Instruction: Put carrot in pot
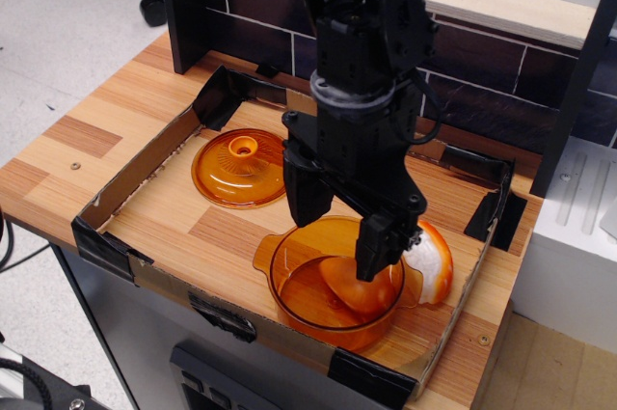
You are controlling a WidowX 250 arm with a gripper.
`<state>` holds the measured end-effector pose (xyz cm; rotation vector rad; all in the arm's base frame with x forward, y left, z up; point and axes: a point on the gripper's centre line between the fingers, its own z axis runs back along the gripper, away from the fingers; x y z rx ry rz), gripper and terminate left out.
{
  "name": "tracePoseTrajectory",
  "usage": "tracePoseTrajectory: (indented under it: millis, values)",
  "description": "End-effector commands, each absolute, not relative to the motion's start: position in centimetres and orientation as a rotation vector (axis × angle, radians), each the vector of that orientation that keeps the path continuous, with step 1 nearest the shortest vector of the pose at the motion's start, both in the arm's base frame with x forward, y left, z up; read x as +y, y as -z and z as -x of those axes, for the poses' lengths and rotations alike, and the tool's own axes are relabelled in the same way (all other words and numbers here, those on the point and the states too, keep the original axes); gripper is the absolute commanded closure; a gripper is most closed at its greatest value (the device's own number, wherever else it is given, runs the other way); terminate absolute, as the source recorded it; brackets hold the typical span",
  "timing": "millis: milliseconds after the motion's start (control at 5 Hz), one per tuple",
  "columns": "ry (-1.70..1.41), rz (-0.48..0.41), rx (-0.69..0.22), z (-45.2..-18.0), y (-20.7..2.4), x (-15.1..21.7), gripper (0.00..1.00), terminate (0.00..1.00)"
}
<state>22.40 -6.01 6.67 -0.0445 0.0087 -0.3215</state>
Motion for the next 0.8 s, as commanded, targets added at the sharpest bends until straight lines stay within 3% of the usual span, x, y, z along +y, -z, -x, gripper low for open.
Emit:
tracePoseTrajectory:
  millis: [0,400,600]
  values:
    - [0.244,0.102,-0.126,-24.53,-13.73,-4.74,0.00,0.00]
    - [0.244,0.102,-0.126,-24.53,-13.73,-4.74,0.00,0.00]
    - [0.244,0.102,-0.126,-24.53,-13.73,-4.74,0.00,1.00]
